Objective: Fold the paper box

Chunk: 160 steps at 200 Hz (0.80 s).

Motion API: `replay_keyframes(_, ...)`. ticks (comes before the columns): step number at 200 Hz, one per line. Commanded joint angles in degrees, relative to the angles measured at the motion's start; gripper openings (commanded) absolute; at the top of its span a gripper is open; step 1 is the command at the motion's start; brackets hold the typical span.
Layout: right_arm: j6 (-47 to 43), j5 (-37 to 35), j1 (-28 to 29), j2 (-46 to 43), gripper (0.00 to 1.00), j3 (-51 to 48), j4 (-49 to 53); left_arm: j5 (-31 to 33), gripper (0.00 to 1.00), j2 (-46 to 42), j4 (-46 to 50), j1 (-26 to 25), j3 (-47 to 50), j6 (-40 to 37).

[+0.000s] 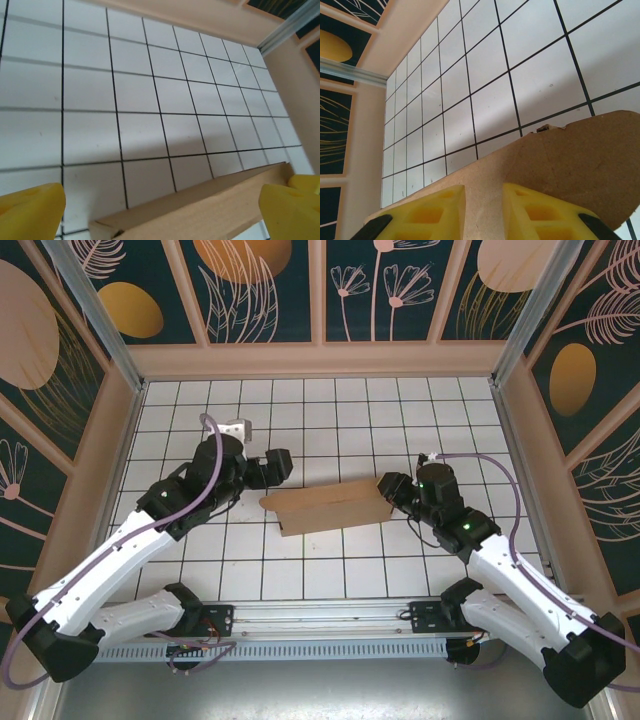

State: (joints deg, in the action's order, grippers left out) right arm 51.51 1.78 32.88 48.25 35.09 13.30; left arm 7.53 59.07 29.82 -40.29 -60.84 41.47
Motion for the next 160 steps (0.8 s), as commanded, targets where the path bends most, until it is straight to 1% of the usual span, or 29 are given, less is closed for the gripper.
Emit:
replay_keyframes(1,0.03,-2.35,1.19,1.63,0.27,-0.80,5.38,-8.04,0.98,-1.75,-0.17,0.96,4.32,12.13)
replay_keyframes(10,0.23,-3.31,1.45,1.56,0.27,-0.98,5.24,-10.06,0.98,-2.86,-2.43,0.94,7.17,13.68)
replay_keyframes(21,0.43,-3.54,1.69,1.65,0.27,-1.13,4.92,-10.15,0.99,-3.83,-3.48,1.05,8.74,15.04)
replay_keyframes(53,0.62,-3.70,2.34,2.31,0.27,-1.00,4.72,-10.70,0.98,-5.25,-2.41,1.09,9.82,17.27)
replay_keyframes(84,1.04,-3.99,3.05,2.73,0.27,-1.12,4.42,-10.44,0.99,-6.53,-1.50,1.10,9.90,16.73)
replay_keyframes(120,1.49,-4.76,3.96,3.11,0.28,-1.00,4.44,-13.71,0.98,-5.69,-4.34,1.10,12.12,17.32)
replay_keyframes(160,1.41,-5.21,4.29,3.43,0.28,-0.57,4.90,-14.30,0.98,-4.33,-5.05,1.17,13.92,17.44)
